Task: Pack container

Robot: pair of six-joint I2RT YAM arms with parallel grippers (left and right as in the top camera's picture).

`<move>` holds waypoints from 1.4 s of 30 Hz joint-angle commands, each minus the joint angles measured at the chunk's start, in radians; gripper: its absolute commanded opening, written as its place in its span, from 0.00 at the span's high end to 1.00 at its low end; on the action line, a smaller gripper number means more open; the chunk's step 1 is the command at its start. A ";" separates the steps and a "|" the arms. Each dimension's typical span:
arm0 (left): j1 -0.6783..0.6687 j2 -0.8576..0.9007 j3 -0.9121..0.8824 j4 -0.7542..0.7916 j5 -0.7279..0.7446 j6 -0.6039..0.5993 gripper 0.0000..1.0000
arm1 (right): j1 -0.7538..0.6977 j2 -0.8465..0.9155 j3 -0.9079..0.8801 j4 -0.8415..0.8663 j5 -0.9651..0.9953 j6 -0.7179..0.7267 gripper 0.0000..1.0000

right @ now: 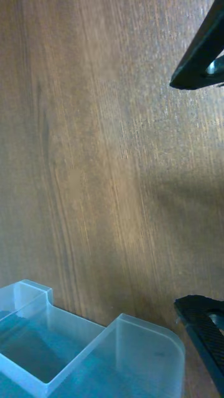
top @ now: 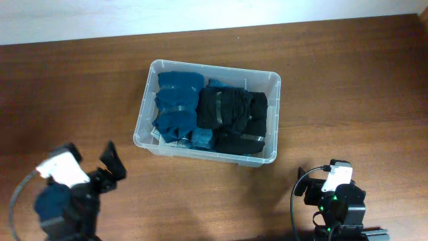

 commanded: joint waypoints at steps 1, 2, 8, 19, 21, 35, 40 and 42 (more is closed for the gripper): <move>-0.008 -0.108 -0.161 0.087 0.086 0.040 0.01 | -0.008 -0.010 -0.010 0.002 -0.006 -0.003 0.02; -0.016 -0.137 -0.204 0.117 0.087 0.063 0.01 | -0.008 -0.010 -0.010 0.002 -0.006 -0.003 0.02; -0.068 -0.257 -0.361 0.186 0.085 0.212 0.01 | -0.008 -0.010 -0.010 0.002 -0.006 -0.003 0.02; -0.073 -0.367 -0.452 0.185 -0.092 0.218 0.01 | -0.008 -0.010 -0.010 0.002 -0.005 -0.003 0.02; -0.072 -0.397 -0.466 0.184 -0.092 0.221 0.00 | -0.008 -0.010 -0.010 0.002 -0.005 -0.003 0.01; -0.103 -0.465 -0.532 0.195 -0.128 0.220 0.01 | -0.008 -0.010 -0.010 0.002 -0.006 -0.003 0.01; -0.103 -0.465 -0.532 0.195 -0.127 0.220 0.01 | -0.008 -0.010 -0.010 0.002 -0.005 -0.003 0.01; -0.103 -0.465 -0.532 0.195 -0.128 0.220 0.00 | -0.008 -0.010 -0.010 0.002 -0.005 -0.003 0.02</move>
